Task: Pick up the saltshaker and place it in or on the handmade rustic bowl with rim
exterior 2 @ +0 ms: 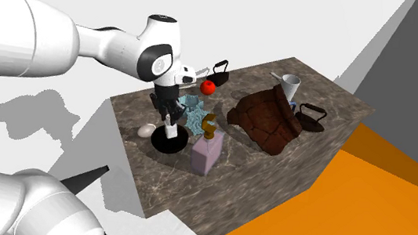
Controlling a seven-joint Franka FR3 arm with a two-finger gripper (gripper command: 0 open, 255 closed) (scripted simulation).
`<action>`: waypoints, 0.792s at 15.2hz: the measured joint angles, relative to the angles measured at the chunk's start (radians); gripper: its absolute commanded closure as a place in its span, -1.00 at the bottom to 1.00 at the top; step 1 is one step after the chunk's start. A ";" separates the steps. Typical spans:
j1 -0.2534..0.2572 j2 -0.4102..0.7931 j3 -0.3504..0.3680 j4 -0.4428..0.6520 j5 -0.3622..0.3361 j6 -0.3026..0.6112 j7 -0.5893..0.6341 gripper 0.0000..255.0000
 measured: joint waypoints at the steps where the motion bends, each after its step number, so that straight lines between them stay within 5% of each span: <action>1: 0.000 0.001 0.000 0.000 0.000 0.001 0.000 1.00; 4: 0.000 0.001 0.000 0.000 0.000 0.002 0.000 1.00; 5: 0.000 0.001 0.000 0.000 0.000 0.002 0.000 -1.00; 12: 0.000 -0.003 0.000 0.011 0.000 -0.013 0.001 -1.00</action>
